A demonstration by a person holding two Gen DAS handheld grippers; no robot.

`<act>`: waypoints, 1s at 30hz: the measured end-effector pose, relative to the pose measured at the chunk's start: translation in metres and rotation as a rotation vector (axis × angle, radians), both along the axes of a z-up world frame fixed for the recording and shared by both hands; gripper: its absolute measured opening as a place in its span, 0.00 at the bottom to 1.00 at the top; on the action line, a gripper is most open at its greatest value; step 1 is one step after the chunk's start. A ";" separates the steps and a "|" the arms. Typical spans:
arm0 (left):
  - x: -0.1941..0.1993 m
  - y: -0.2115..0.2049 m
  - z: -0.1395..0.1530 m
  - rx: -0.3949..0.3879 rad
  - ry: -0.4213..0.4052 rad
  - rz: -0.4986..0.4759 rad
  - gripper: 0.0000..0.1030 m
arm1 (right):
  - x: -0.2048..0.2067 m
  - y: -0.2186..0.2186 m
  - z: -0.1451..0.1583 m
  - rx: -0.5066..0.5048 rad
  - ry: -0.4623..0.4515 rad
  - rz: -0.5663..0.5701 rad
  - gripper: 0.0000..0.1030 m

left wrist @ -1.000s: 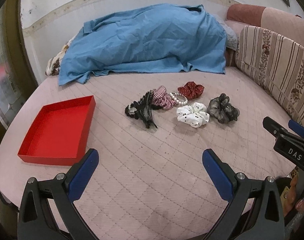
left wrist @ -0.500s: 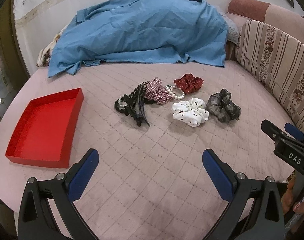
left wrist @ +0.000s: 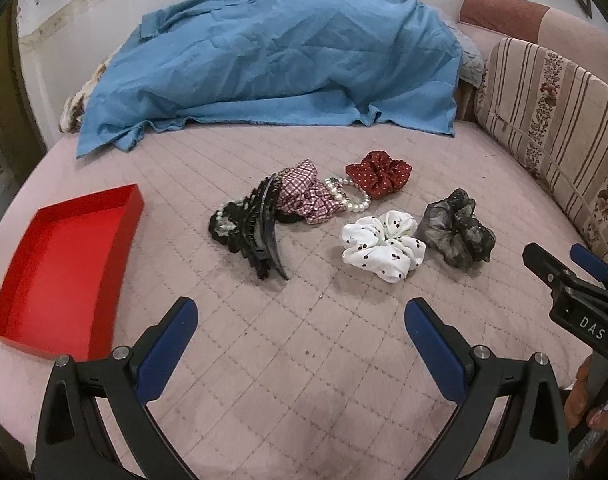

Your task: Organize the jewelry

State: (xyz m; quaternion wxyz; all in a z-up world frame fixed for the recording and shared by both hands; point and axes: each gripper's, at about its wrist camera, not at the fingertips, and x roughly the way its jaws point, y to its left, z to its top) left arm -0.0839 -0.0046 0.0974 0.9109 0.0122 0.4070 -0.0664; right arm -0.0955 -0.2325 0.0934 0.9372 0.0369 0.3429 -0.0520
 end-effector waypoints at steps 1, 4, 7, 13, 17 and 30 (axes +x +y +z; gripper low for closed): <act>0.003 0.000 -0.001 -0.009 0.004 -0.004 1.00 | 0.003 -0.001 -0.001 0.002 0.001 0.001 0.98; 0.019 -0.002 -0.008 -0.060 0.049 -0.038 0.83 | 0.016 -0.006 -0.004 0.019 0.008 0.000 0.98; 0.037 -0.008 -0.017 -0.099 0.100 -0.066 0.75 | 0.033 -0.011 -0.008 0.051 0.022 0.004 0.97; 0.070 -0.026 -0.034 -0.134 0.148 -0.090 0.75 | 0.069 -0.009 -0.024 0.075 0.070 0.042 0.80; 0.089 -0.034 -0.047 -0.126 0.167 -0.090 0.75 | 0.091 -0.008 -0.040 0.085 0.113 0.050 0.73; 0.118 -0.038 -0.078 -0.188 0.232 -0.078 0.75 | 0.115 -0.005 -0.062 0.115 0.162 0.056 0.66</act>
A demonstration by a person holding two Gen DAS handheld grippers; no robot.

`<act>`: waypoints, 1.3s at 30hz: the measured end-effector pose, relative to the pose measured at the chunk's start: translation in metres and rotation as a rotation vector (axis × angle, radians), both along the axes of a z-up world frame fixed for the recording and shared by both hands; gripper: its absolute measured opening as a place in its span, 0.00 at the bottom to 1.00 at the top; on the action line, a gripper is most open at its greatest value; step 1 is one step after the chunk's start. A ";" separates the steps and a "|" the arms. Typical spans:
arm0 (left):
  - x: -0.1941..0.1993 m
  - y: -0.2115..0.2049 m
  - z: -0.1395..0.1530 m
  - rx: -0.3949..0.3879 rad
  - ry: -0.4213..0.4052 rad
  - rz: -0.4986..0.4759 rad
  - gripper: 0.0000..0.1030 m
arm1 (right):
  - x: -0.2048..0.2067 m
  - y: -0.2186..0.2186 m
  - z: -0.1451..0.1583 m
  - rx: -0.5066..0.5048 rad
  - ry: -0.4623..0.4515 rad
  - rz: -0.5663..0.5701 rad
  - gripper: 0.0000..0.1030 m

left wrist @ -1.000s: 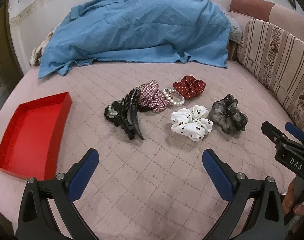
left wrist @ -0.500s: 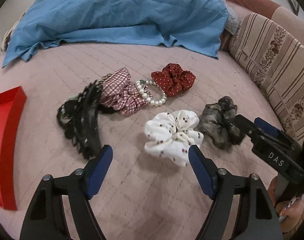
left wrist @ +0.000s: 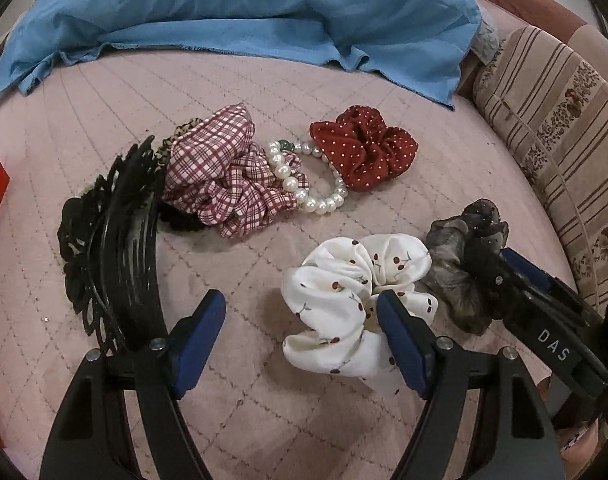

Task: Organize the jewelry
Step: 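Grasp the white polka-dot scrunchie with the left tool while the right grasps the black sheer scrunchie, then carry both scrunchies over the red tray and open both tools to drop them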

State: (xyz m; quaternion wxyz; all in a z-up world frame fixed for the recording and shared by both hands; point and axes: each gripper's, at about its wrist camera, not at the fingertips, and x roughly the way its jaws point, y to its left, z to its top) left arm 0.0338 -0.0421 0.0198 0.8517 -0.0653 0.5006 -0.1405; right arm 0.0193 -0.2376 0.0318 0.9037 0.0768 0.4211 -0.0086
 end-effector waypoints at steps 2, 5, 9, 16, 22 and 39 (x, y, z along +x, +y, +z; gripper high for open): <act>0.000 -0.001 0.000 -0.004 -0.001 -0.003 0.72 | 0.001 0.000 -0.002 0.001 0.002 -0.005 0.66; 0.002 -0.006 -0.001 0.014 0.006 -0.017 0.33 | 0.002 -0.001 -0.004 0.009 0.006 -0.006 0.56; 0.001 -0.009 0.002 0.007 0.027 -0.046 0.11 | 0.003 -0.002 -0.004 0.049 0.014 0.017 0.33; -0.021 0.010 0.034 -0.024 -0.020 -0.037 0.10 | -0.007 0.002 0.011 0.065 0.009 0.044 0.07; -0.043 0.044 0.063 -0.027 -0.083 -0.001 0.10 | -0.022 0.019 0.030 0.079 -0.005 0.077 0.06; -0.085 0.258 0.077 0.056 -0.110 0.357 0.10 | -0.030 0.170 0.080 0.120 -0.021 0.359 0.06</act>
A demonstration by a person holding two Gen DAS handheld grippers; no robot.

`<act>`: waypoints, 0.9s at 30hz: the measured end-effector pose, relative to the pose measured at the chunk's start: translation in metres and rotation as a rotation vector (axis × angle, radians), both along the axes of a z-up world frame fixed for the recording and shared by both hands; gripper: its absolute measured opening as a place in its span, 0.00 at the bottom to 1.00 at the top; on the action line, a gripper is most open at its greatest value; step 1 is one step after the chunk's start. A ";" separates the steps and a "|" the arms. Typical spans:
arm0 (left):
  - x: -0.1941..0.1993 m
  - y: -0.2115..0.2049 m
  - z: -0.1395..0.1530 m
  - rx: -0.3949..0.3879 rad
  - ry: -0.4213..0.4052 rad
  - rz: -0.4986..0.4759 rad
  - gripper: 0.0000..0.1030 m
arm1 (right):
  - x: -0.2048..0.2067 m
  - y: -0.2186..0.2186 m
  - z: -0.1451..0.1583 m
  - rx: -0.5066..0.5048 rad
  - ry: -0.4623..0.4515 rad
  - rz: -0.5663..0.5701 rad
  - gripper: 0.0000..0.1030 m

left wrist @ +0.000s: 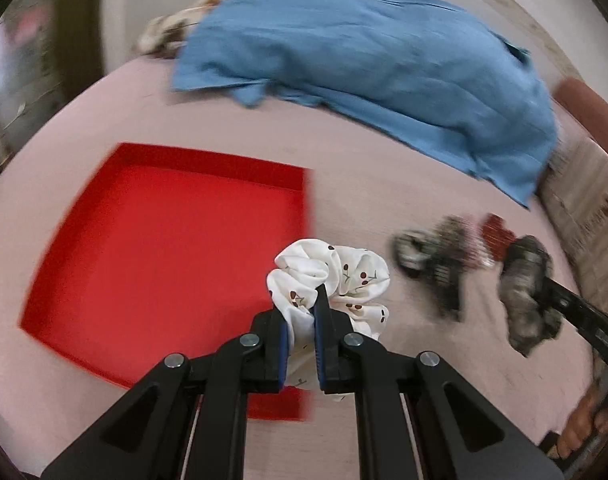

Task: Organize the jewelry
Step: 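Carry both scrunchies over the red tray and open both tools to drop them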

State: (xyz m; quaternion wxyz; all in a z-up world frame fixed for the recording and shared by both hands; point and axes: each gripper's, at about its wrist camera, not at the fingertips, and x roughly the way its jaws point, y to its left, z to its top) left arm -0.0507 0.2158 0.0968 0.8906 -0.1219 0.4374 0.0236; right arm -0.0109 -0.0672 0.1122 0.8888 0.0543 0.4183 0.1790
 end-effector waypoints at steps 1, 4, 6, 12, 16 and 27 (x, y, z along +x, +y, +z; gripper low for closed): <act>-0.001 0.011 -0.001 0.002 0.002 0.014 0.10 | 0.001 0.009 0.001 0.005 0.002 0.017 0.06; -0.001 0.043 -0.003 0.029 0.003 0.068 0.10 | 0.006 0.050 0.003 0.028 0.018 0.091 0.06; 0.002 0.061 -0.004 0.046 0.005 0.098 0.10 | 0.008 0.075 0.002 0.027 0.025 0.135 0.06; 0.024 0.106 -0.010 0.073 0.020 0.152 0.10 | 0.022 0.146 -0.001 -0.008 0.018 0.232 0.06; 0.052 0.127 -0.014 0.078 0.033 0.173 0.10 | 0.047 0.180 -0.012 -0.017 0.039 0.247 0.06; 0.090 0.161 -0.030 0.077 0.046 0.212 0.11 | 0.097 0.230 -0.046 0.013 0.142 0.245 0.06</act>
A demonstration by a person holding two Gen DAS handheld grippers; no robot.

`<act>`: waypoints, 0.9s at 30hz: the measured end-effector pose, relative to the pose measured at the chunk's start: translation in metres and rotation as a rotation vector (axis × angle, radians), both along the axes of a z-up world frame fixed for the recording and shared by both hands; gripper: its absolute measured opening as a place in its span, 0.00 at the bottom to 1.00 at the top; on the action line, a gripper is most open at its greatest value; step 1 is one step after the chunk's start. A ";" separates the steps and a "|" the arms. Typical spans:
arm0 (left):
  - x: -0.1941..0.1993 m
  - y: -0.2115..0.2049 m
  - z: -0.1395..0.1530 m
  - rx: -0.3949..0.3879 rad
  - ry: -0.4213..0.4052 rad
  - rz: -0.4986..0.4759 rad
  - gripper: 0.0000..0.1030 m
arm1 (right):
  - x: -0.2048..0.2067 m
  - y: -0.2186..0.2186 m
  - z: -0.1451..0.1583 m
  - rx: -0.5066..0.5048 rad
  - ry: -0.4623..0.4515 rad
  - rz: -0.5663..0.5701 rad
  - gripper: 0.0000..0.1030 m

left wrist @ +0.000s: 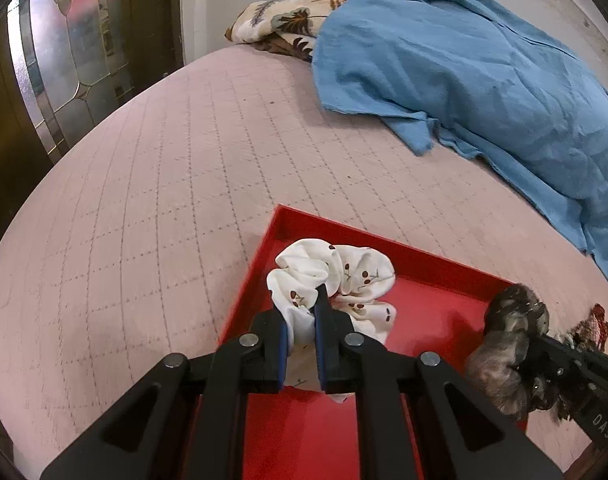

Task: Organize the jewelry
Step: 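Carry both scrunchies over the red tray and open both tools to drop them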

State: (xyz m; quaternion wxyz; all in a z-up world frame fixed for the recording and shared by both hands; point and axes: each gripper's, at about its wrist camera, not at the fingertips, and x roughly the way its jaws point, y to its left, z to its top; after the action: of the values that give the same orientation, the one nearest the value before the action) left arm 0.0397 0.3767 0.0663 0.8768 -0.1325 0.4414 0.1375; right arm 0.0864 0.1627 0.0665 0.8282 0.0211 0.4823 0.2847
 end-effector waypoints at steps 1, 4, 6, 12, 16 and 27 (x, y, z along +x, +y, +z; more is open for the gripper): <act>0.002 0.002 -0.001 -0.001 0.000 0.001 0.11 | 0.002 0.003 -0.002 -0.001 0.003 0.001 0.06; 0.005 0.007 -0.005 0.002 -0.003 0.019 0.19 | 0.007 0.008 -0.008 0.000 0.012 0.000 0.07; 0.005 0.008 -0.006 -0.020 -0.012 0.019 0.25 | 0.010 0.012 -0.012 -0.001 0.017 0.002 0.08; -0.002 0.001 0.004 -0.021 -0.045 0.011 0.48 | 0.010 0.017 -0.016 0.003 0.012 0.014 0.17; -0.013 -0.007 0.020 0.022 -0.077 0.026 0.61 | 0.004 0.015 -0.005 -0.005 -0.028 0.022 0.43; -0.065 -0.050 0.068 0.014 -0.139 0.027 0.67 | -0.039 -0.065 0.028 0.060 -0.052 -0.062 0.52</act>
State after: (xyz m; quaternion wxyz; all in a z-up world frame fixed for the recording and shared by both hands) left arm -0.0257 0.3268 0.1339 0.9042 -0.1414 0.3768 0.1429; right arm 0.0472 0.0973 0.0942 0.8477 0.0533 0.4513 0.2737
